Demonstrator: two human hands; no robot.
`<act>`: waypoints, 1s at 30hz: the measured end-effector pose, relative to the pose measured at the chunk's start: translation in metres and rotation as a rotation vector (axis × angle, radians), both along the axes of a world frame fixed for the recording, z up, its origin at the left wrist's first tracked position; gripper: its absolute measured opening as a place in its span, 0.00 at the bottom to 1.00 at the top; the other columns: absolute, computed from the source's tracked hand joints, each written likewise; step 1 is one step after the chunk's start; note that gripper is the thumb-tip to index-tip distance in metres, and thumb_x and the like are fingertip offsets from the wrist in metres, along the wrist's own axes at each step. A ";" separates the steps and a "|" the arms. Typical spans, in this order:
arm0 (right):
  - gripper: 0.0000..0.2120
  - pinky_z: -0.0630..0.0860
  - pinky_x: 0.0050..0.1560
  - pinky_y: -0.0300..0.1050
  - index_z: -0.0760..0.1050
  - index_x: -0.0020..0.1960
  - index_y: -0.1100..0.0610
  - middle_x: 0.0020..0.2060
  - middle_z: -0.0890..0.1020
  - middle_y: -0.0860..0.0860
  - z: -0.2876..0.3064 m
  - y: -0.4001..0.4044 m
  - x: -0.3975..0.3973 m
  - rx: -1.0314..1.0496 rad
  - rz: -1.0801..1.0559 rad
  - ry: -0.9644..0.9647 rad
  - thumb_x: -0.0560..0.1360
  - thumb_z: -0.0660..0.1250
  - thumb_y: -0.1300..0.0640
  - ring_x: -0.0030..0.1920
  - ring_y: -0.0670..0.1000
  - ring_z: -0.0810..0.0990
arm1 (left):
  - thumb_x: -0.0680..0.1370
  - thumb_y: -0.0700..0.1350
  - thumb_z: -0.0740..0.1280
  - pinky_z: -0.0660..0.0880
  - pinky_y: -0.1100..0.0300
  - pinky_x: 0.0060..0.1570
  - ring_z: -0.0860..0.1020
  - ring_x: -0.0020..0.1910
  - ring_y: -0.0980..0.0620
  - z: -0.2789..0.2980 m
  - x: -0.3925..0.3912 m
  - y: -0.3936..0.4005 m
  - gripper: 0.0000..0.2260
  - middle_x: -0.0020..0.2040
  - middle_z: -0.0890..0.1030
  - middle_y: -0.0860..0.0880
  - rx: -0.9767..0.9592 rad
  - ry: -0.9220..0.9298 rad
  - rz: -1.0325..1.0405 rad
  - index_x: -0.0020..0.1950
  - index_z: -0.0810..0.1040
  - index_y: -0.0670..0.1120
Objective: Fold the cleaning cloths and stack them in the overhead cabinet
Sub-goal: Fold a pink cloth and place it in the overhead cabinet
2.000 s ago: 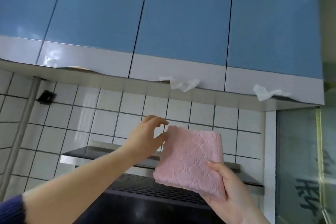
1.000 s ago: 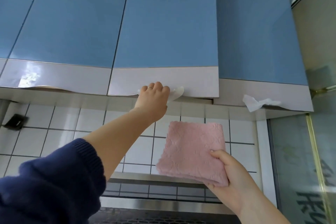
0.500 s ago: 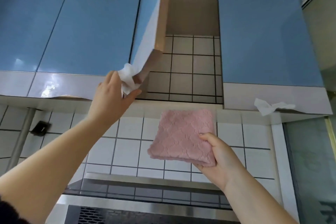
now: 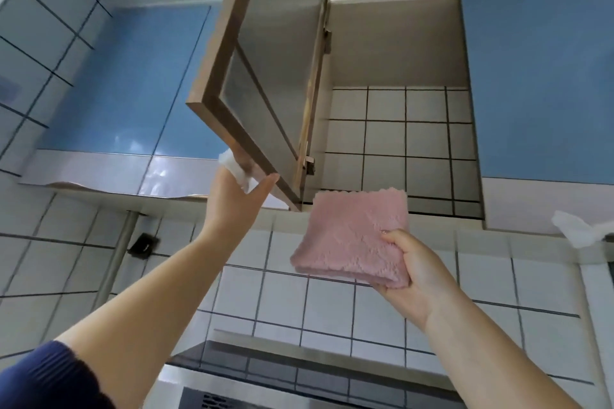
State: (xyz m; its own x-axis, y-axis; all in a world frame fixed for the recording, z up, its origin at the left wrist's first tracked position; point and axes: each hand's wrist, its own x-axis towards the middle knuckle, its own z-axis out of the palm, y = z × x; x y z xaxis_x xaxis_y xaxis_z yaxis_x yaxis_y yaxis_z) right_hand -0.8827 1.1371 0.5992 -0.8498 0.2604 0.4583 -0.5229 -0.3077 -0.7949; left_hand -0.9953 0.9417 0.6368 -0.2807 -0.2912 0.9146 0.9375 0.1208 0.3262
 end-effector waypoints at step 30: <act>0.29 0.78 0.53 0.47 0.62 0.72 0.54 0.61 0.76 0.58 0.121 0.102 -0.082 0.660 -0.621 0.123 0.74 0.68 0.60 0.55 0.55 0.80 | 0.78 0.36 0.64 0.81 0.57 0.46 0.79 0.49 0.47 0.075 -0.079 0.133 0.12 0.62 0.73 0.43 -0.219 -0.401 -0.783 0.61 0.76 0.42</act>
State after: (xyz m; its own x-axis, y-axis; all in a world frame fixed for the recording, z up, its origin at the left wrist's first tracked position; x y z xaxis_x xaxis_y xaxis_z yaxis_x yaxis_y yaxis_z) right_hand -0.9650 1.2396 0.7205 -0.5797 0.3075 0.7546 -0.5352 0.5546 -0.6371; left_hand -1.0740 1.0752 0.7120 -0.6347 0.2861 0.7178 0.5987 -0.4053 0.6909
